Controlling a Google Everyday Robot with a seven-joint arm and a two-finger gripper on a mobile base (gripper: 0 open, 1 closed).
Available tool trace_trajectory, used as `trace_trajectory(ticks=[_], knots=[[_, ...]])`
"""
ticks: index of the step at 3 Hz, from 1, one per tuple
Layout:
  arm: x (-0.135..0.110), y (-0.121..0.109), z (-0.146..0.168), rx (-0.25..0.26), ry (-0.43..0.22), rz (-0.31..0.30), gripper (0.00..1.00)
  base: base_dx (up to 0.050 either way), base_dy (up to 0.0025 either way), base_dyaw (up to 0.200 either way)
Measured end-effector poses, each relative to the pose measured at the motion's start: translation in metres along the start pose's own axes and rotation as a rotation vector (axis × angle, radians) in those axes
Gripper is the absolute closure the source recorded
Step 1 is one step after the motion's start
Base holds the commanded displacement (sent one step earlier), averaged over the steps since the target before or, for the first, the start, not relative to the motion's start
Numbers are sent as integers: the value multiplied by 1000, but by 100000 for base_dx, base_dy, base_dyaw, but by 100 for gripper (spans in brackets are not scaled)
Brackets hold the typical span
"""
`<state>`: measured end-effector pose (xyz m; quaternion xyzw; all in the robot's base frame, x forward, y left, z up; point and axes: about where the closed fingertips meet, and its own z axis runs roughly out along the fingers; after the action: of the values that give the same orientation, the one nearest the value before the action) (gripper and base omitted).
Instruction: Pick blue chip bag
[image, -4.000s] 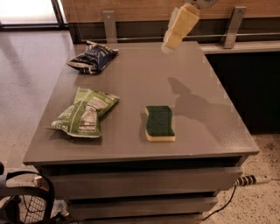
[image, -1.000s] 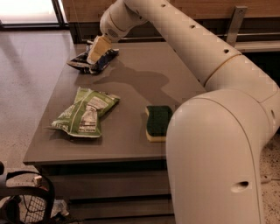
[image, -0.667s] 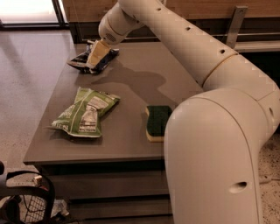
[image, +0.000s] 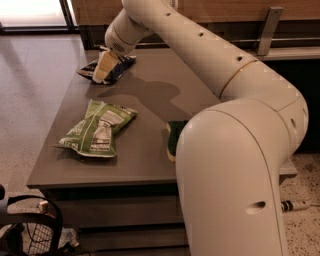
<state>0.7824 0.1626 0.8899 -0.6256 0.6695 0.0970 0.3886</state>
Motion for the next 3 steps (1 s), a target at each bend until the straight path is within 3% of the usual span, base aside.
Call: trace_trajectory(ticks=[2, 3], knots=[[15, 3, 34, -49, 14, 50, 0, 0, 0, 0], [18, 4, 40, -58, 16, 56, 11, 0, 0, 0]])
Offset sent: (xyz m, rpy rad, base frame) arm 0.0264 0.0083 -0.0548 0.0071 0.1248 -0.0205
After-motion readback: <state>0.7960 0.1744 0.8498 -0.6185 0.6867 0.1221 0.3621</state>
